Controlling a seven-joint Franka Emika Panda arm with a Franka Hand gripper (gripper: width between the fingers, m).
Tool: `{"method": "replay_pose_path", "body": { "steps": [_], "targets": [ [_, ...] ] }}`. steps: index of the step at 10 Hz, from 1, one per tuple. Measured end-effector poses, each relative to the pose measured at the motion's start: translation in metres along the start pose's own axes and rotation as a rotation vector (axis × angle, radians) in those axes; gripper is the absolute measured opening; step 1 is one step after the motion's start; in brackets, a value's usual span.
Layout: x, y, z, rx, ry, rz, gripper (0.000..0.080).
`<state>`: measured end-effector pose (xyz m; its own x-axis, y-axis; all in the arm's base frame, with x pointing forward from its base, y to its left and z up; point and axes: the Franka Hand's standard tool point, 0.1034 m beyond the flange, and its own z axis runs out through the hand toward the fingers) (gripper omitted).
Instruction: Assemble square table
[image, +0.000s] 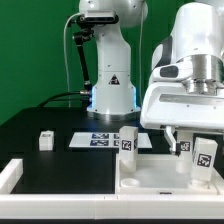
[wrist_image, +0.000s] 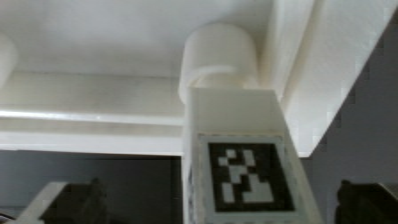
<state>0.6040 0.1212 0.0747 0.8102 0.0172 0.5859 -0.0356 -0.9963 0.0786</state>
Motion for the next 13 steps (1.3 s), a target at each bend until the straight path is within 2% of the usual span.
{"method": "replay_pose_path", "body": {
  "steps": [2,4,5,6,7,10,11,13],
  "targets": [
    [0.000,0.000,0.000,0.000,-0.001,-0.014,0.0649],
    [0.012,0.011,-0.006,-0.004,-0.129,0.015,0.0649],
    [0.021,0.015,-0.009,0.004,-0.152,0.041,0.0649],
    [0.021,0.016,-0.008,0.007,-0.180,0.053,0.0649],
    [0.016,0.016,-0.007,0.003,-0.288,0.064,0.0649],
    [0.024,0.014,-0.007,-0.009,-0.502,0.098,0.0649],
    [0.030,0.009,-0.003,-0.005,-0.454,0.107,0.0649],
    [0.015,-0.002,0.002,0.003,-0.398,0.132,0.0649]
  ]
}}
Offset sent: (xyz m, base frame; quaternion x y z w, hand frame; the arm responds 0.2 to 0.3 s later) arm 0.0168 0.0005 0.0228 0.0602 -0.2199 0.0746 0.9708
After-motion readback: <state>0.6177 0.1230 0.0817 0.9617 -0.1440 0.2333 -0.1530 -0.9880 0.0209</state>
